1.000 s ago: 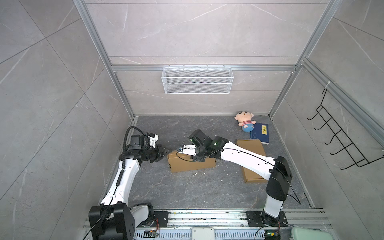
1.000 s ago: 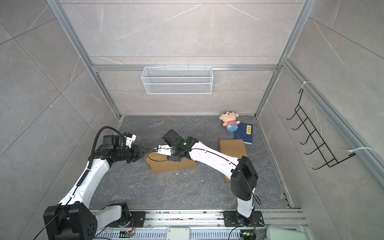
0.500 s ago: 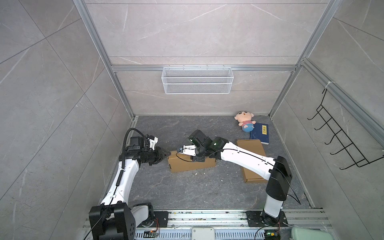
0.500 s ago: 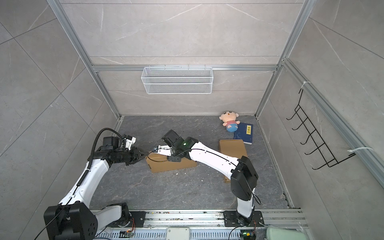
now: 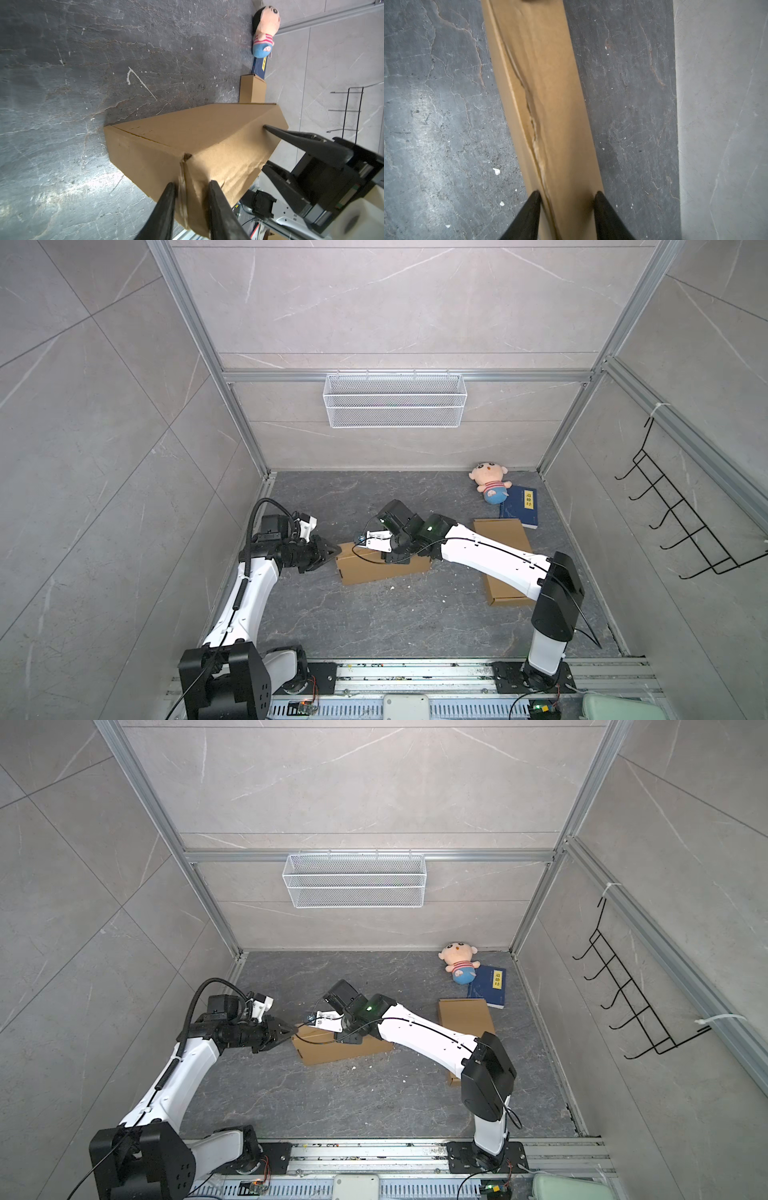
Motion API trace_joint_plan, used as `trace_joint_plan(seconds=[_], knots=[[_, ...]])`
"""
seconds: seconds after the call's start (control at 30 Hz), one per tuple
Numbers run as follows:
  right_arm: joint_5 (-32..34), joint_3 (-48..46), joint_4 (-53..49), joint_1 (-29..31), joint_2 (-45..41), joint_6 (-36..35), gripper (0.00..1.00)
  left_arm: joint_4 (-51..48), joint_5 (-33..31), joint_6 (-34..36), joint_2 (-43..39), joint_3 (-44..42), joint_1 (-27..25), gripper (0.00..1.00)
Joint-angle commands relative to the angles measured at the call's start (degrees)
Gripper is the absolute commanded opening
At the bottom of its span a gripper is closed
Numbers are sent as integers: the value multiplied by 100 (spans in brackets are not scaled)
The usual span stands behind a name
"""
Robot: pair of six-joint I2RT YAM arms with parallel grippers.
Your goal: Fold the paper box
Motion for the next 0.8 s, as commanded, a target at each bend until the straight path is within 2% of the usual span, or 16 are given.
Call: trace_joint_plan(seconds=[0.0, 0.17, 0.27, 0.33, 0.5, 0.6, 0.67, 0.77], knots=[[59, -119, -116, 9, 27, 129, 44, -43, -307, -55, 167, -209, 58, 25], [56, -102, -98, 12, 39, 142, 44, -178, -284, -86, 90, 83, 62, 25], [55, -107, -90, 13, 45, 147, 44, -220, -236, -123, -7, 181, 62, 31], [68, -111, -85, 11, 52, 147, 44, -118, -246, -160, -19, 61, 63, 28], [94, -138, -77, -1, 37, 144, 44, -16, -317, -89, 137, -354, 70, 14], [89, -134, -85, -2, 26, 128, 44, 94, -359, -157, 105, -396, 76, 12], [75, -92, -88, -10, 20, 150, 45, -3, -355, -135, 134, -243, 80, 14], [-103, -3, -86, -42, -45, 376, 51, -145, -314, -130, 119, 19, 80, 26]])
